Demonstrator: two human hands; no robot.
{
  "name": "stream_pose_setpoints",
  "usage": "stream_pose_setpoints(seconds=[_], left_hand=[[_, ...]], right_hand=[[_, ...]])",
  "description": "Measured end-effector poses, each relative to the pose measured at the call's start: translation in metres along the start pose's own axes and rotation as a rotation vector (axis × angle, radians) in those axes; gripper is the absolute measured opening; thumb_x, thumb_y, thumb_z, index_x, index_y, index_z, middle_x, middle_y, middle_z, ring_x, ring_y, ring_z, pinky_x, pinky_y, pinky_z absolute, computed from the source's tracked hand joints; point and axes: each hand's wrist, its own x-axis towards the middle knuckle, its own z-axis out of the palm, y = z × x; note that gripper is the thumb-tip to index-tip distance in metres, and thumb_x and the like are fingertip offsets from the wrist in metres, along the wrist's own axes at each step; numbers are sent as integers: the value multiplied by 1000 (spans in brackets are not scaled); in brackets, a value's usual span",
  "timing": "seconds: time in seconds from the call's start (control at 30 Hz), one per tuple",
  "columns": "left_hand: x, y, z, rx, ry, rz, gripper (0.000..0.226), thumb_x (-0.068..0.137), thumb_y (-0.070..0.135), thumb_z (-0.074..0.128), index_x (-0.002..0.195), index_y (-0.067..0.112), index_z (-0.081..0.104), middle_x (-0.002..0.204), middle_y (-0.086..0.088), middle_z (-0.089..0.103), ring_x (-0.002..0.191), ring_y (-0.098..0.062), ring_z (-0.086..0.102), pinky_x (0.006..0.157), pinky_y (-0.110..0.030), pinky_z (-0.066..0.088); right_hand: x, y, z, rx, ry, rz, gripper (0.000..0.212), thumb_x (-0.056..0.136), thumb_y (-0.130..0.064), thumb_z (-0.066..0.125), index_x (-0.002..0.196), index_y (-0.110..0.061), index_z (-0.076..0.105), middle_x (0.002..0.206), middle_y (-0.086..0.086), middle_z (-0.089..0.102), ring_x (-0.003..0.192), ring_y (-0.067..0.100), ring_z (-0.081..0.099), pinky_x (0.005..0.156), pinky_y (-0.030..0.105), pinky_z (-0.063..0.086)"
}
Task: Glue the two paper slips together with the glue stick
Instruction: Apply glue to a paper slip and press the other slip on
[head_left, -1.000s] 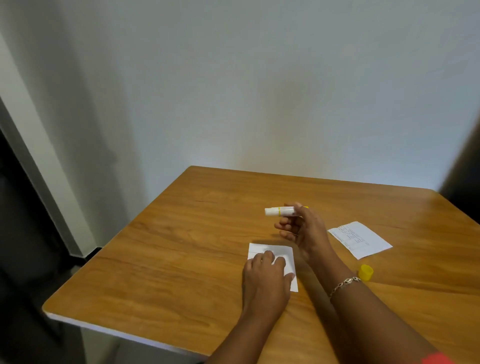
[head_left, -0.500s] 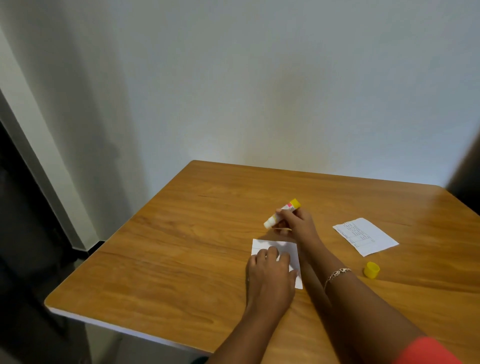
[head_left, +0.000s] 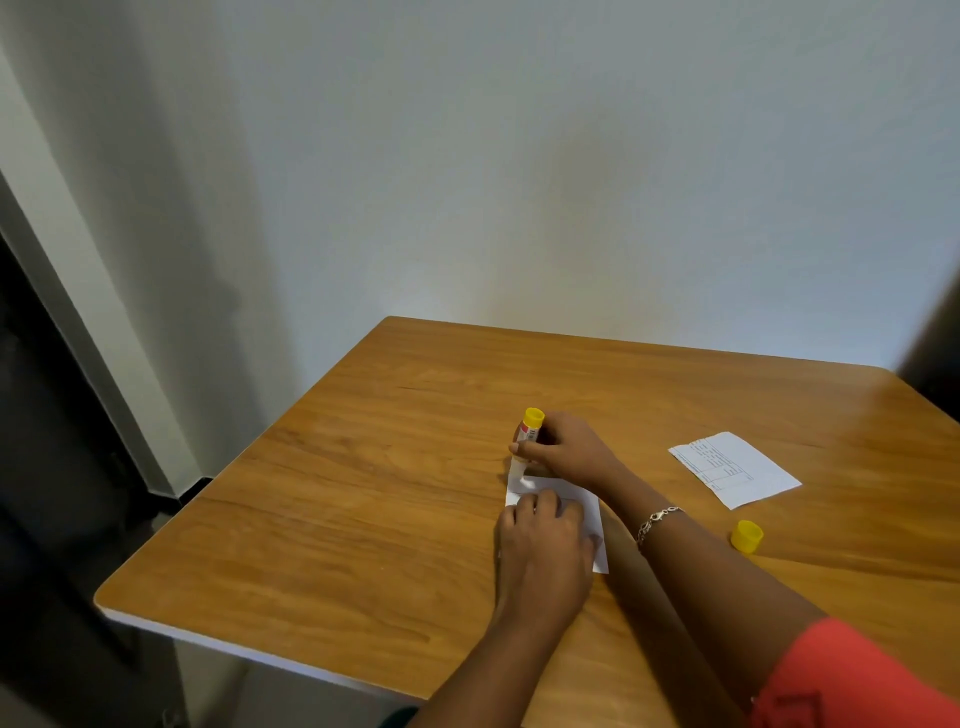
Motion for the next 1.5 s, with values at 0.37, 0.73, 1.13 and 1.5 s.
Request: stream_pose_setpoints(seconds=[0.37,0.73,1.13,1.5], left_hand=[[1,0,0,5,-10,-6,35,93,38,40,118,16,50,123,-7,53,115,-23,45,94,-37,35],[0,1,-1,-29,67,1,29,90,35,49,107,14,58,111,-9,60,106,-26,54,88,-38,41],[1,-2,1,2,-22,-24,36,94,42,39,119,20,50,127,-3,51,118,-19,43,96,-34,33],[1,-1,0,-6,-27,-25,38,94,42,40,122,19,50,127,-5,52,117,-21,44,95,-35,34]], right_hand=[[1,-4,3,-22,-27,17,22,83,-22,65,89,0,62,78,10,63,59,7,54,47,5,38],[-2,-9,-2,-54,-67,24,30,83,-23,66,93,4,61,91,25,68,77,28,63,71,39,51],[-13,0,-18,-57,-46,87,28,82,-21,66,93,4,61,93,23,68,88,35,65,82,50,52],[-25,16,-36,-96,2,110,24,82,-21,65,93,0,63,95,19,69,87,31,65,82,47,52]])
